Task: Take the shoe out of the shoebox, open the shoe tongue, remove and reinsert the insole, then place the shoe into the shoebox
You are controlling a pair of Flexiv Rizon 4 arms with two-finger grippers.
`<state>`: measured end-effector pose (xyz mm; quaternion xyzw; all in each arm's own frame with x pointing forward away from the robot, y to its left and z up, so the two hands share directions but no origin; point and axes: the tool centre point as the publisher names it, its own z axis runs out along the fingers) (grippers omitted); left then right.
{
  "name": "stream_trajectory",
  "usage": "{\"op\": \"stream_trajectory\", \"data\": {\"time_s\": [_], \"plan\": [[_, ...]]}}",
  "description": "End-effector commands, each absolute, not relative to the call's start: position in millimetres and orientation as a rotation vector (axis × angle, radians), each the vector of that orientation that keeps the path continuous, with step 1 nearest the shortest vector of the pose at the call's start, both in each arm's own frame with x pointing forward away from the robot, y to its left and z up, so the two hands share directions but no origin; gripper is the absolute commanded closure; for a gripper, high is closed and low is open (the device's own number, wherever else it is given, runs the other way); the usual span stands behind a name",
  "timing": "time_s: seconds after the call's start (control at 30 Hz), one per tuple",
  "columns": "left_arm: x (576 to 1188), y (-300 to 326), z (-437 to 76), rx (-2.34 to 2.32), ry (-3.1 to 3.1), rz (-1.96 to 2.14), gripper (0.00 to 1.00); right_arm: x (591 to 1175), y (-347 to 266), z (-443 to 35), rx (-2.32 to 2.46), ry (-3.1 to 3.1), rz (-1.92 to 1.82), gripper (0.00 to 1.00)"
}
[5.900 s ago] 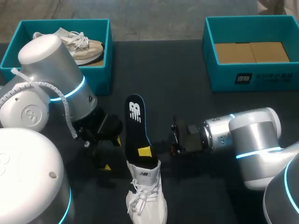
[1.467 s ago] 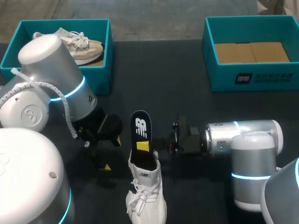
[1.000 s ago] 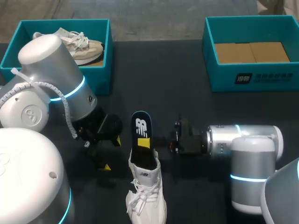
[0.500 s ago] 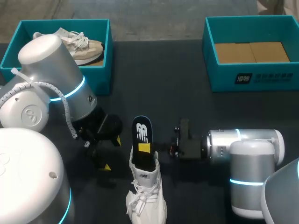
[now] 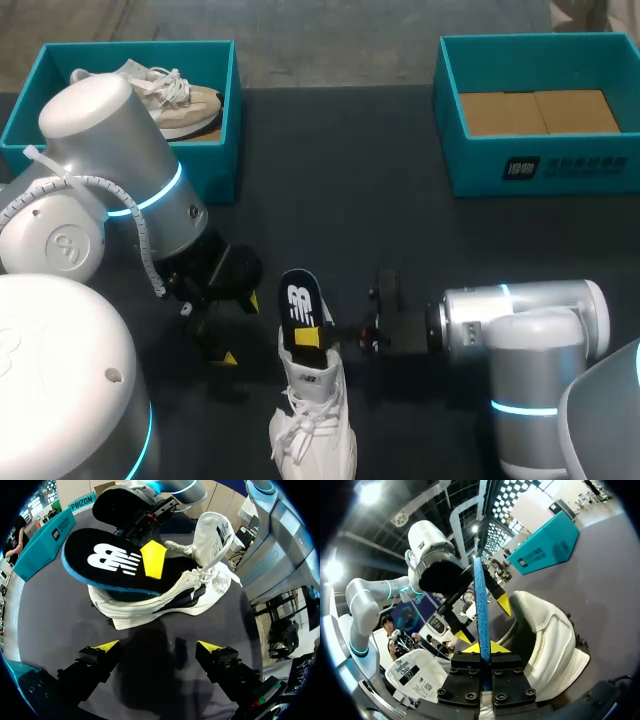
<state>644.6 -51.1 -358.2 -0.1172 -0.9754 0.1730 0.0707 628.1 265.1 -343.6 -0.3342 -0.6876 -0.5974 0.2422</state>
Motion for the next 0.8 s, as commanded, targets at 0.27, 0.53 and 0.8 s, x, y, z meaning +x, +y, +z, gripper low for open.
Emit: {"op": "stream_trajectory", "data": {"time_s": [0.27,0.53,0.8], "plan": [[644.3,-51.4,-359.5,-0.353,-2.935,0.520,0.00,622.8,267.4,-338.1,-0.882,-1.922,-1.611,0.71],[644.3,-51.4,-359.5,-0.353,-2.935,0.520,0.00,627.1,266.1,-329.3,-0.850,-1.934,-1.671,0.63],[644.3,-51.4,-359.5,-0.353,-2.935,0.520,0.00,635.0,264.1,-321.1,-0.838,-1.928,-1.737,0.70]]}}
